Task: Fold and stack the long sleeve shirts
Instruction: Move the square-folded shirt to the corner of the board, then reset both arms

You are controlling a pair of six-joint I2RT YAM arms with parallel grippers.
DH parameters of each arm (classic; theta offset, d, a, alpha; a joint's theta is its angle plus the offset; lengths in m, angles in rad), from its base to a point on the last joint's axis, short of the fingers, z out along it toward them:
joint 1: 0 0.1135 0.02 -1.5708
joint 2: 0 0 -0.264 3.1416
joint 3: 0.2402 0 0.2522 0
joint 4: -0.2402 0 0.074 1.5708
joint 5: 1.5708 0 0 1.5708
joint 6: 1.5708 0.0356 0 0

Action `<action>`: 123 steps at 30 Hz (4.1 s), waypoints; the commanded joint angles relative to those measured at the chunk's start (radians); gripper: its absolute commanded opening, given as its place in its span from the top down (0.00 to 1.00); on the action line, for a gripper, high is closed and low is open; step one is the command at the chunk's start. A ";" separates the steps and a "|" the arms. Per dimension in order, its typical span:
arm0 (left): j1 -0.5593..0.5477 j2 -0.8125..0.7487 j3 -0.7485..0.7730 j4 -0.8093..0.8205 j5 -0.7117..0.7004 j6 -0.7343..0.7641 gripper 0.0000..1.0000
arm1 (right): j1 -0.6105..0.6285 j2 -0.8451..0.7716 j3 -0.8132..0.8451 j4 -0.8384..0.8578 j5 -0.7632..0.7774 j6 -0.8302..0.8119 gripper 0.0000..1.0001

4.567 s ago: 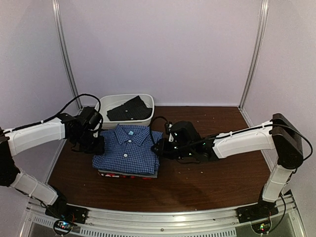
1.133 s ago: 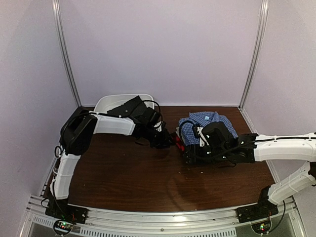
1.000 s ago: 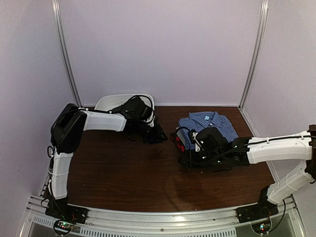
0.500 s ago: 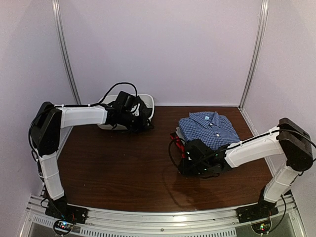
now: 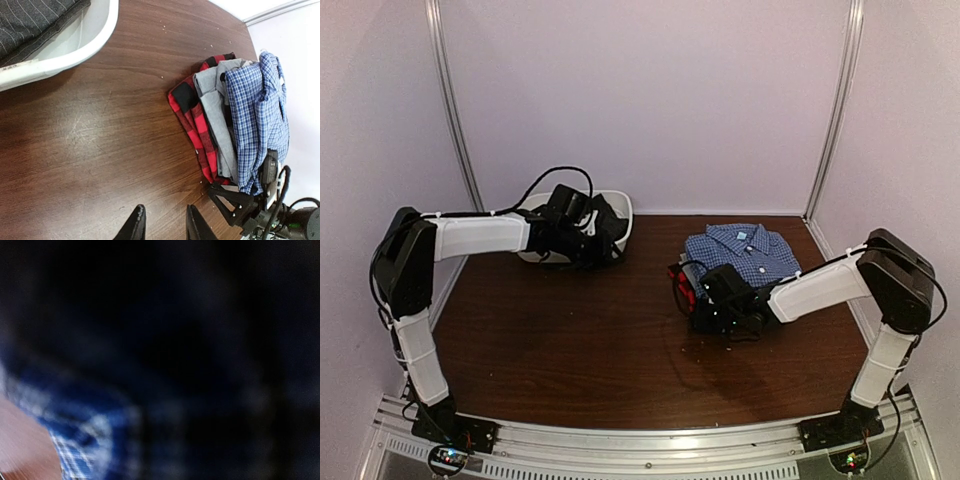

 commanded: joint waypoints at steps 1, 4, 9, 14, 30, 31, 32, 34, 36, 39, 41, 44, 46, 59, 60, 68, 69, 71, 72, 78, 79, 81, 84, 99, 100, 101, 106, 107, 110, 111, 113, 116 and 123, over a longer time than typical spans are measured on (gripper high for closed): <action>0.008 -0.055 -0.012 0.000 -0.011 0.030 0.71 | -0.105 0.052 0.027 -0.009 0.024 -0.046 0.65; 0.009 -0.072 -0.027 -0.001 -0.018 0.032 0.71 | -0.167 0.066 0.036 0.010 -0.003 -0.076 0.65; 0.009 -0.092 -0.043 -0.009 -0.023 0.037 0.71 | -0.246 0.101 0.092 -0.021 -0.017 -0.134 0.65; 0.009 -0.118 -0.069 -0.011 -0.030 0.038 0.71 | -0.332 0.117 0.119 -0.019 -0.049 -0.175 0.65; 0.009 -0.191 -0.118 -0.016 -0.043 0.044 0.71 | -0.453 0.159 0.259 -0.097 -0.132 -0.300 0.60; 0.009 -0.200 -0.122 -0.017 -0.048 0.046 0.71 | -0.452 0.150 0.259 -0.096 -0.145 -0.300 0.59; 0.009 -0.208 -0.125 -0.018 -0.053 0.049 0.70 | -0.449 0.136 0.257 -0.091 -0.158 -0.299 0.58; 0.009 -0.224 -0.130 -0.023 -0.066 0.059 0.70 | -0.440 0.104 0.243 -0.080 -0.177 -0.295 0.56; 0.009 -0.241 -0.135 -0.022 -0.073 0.069 0.70 | -0.422 0.070 0.235 -0.080 -0.184 -0.295 0.53; 0.009 -0.270 -0.141 -0.025 -0.092 0.083 0.70 | -0.387 0.016 0.223 -0.086 -0.190 -0.291 0.45; 0.009 -0.289 -0.146 -0.026 -0.105 0.093 0.70 | -0.360 -0.023 0.212 -0.088 -0.195 -0.284 0.40; 0.009 -0.316 -0.156 -0.024 -0.122 0.107 0.69 | -0.311 -0.087 0.198 -0.093 -0.187 -0.274 0.32; 0.009 -0.338 -0.165 -0.016 -0.131 0.119 0.69 | -0.278 -0.139 0.195 -0.103 -0.177 -0.271 0.27; -0.015 -0.528 -0.271 0.105 -0.154 0.237 0.39 | -0.085 -0.447 0.171 -0.104 -0.078 -0.260 0.00; -0.015 -0.545 -0.287 0.115 -0.156 0.243 0.36 | -0.079 -0.474 0.166 -0.104 -0.070 -0.260 0.00; -0.020 -0.684 -0.392 0.146 -0.188 0.272 0.24 | -0.069 -0.653 0.117 -0.131 -0.001 -0.269 0.00; -0.020 -0.698 -0.404 0.148 -0.191 0.273 0.23 | -0.069 -0.669 0.116 -0.146 0.009 -0.275 0.00; -0.020 -0.729 -0.425 0.157 -0.190 0.272 0.22 | -0.069 -0.701 0.116 -0.177 0.029 -0.286 0.00; -0.020 -0.742 -0.436 0.158 -0.193 0.271 0.21 | -0.069 -0.710 0.119 -0.200 0.041 -0.287 0.00; -0.020 -0.792 -0.482 0.171 -0.218 0.274 0.14 | -0.071 -0.743 0.122 -0.239 0.066 -0.304 0.00; -0.020 -0.792 -0.482 0.171 -0.218 0.274 0.13 | -0.071 -0.743 0.123 -0.240 0.067 -0.305 0.00; -0.019 -0.792 -0.476 0.166 -0.218 0.278 0.12 | -0.071 -0.737 0.135 -0.246 0.065 -0.307 0.00; -0.020 -0.793 -0.467 0.159 -0.240 0.286 0.11 | -0.071 -0.719 0.152 -0.254 0.060 -0.304 0.00; -0.020 -0.778 -0.402 0.116 -0.307 0.312 0.02 | -0.072 -0.685 0.138 -0.237 0.057 -0.269 0.00; -0.020 -0.778 -0.397 0.113 -0.314 0.314 0.02 | -0.072 -0.684 0.137 -0.238 0.059 -0.265 0.00; -0.020 -0.779 -0.395 0.112 -0.317 0.314 0.02 | -0.074 -0.684 0.135 -0.235 0.059 -0.262 0.00; -0.020 -0.781 -0.399 0.112 -0.329 0.305 0.02 | -0.072 -0.693 0.132 -0.228 0.075 -0.251 0.00; -0.020 -0.782 -0.400 0.112 -0.333 0.304 0.02 | -0.072 -0.697 0.132 -0.227 0.082 -0.251 0.00; -0.020 -0.779 -0.401 0.113 -0.335 0.308 0.02 | -0.072 -0.705 0.128 -0.225 0.092 -0.251 0.00; -0.020 -0.774 -0.397 0.110 -0.333 0.313 0.02 | -0.072 -0.705 0.125 -0.224 0.093 -0.249 0.00; -0.020 -0.767 -0.388 0.102 -0.338 0.323 0.02 | -0.074 -0.701 0.120 -0.221 0.100 -0.248 0.00; -0.020 -0.759 -0.382 0.098 -0.339 0.332 0.02 | -0.075 -0.695 0.118 -0.219 0.116 -0.246 0.00; -0.020 -0.743 -0.365 0.102 -0.375 0.344 0.02 | -0.075 -0.693 0.113 -0.196 0.111 -0.240 0.00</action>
